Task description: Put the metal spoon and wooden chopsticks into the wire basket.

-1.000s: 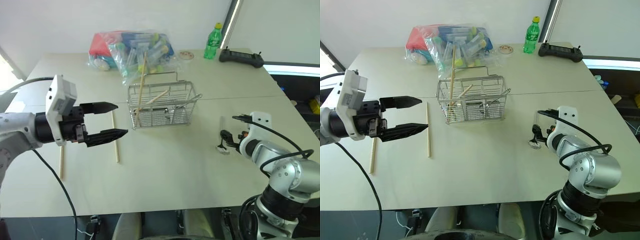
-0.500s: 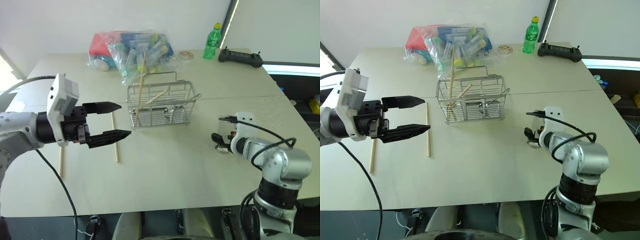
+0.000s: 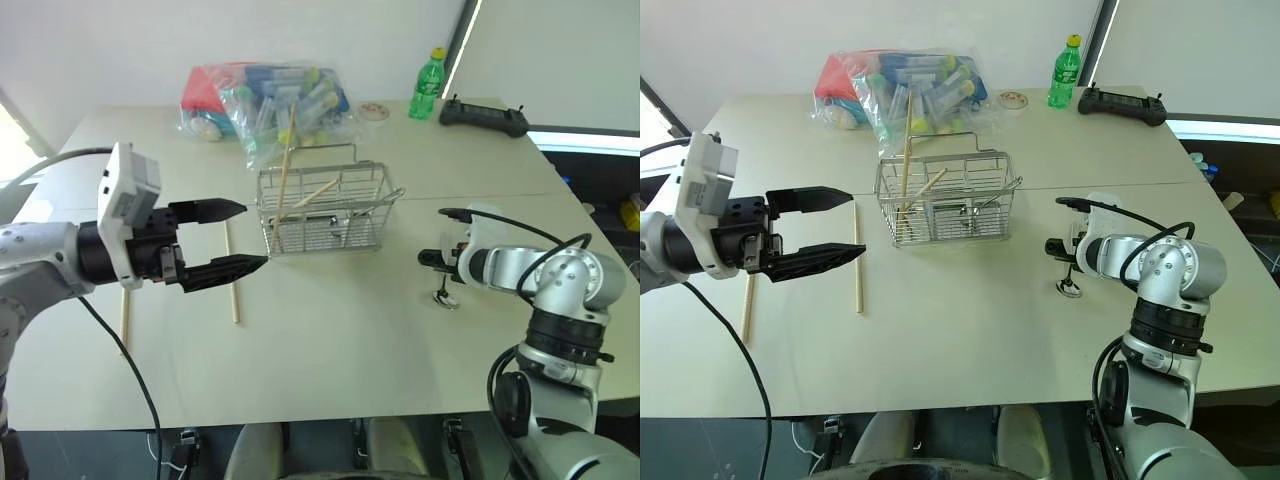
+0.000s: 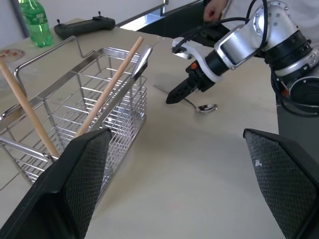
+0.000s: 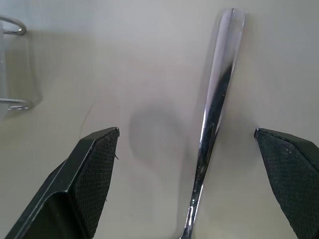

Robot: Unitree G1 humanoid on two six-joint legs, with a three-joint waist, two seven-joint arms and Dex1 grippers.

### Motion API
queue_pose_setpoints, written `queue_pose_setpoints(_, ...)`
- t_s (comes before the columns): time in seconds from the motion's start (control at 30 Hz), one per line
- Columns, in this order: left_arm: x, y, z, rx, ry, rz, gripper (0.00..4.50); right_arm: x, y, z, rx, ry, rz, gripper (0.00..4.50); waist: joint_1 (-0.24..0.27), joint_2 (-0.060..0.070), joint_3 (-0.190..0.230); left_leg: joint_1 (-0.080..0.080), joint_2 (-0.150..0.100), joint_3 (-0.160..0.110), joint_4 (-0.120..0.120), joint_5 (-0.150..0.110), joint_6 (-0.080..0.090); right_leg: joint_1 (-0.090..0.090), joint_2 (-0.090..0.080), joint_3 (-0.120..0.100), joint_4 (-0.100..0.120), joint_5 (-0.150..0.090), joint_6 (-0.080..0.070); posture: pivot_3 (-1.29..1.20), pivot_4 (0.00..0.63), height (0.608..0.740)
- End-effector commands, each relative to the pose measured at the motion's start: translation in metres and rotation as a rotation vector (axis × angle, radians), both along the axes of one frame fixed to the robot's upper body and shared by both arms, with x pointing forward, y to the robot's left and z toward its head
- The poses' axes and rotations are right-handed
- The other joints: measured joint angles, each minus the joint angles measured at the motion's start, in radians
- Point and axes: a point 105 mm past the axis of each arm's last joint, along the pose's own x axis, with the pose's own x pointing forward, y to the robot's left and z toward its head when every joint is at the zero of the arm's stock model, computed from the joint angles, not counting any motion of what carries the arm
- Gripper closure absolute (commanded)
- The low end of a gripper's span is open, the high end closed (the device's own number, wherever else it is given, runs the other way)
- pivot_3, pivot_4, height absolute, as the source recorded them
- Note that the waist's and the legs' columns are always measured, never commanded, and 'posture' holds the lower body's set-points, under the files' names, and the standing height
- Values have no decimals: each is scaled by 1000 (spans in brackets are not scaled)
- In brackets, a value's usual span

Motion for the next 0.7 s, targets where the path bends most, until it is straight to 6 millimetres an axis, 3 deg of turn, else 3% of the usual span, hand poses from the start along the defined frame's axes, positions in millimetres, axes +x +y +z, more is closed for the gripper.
queue_pose_setpoints(0.03,-10,-5,1,12,-6,-47,26,-7,-1,-7,25,49,2,0,-1,0,0,0,0,0,0,0,0,0,0,0,0,0,0,0,150,701)
queue_pose_setpoints(0.2,-21,-6,-6,57,31,-116,26,-25,12,-21,54,116,41,0,0,-4,-2,0,1,-1,-2,-1,2,0,1,0,0,-2,-1,0,150,701)
queue_pose_setpoints(0.57,-16,-10,-3,65,1,-150,26,-51,31,-31,92,225,-33,0,-1,-9,-5,0,3,-2,-1,-2,4,1,3,0,-1,-3,-3,0,150,701)
queue_pose_setpoints(0.7,-15,-10,-2,63,-3,-155,0,-54,32,-36,86,239,-55,1274,-2,-10,-6,0,3,-2,-1,-2,4,0,3,0,-1,-3,-3,0,150,701)
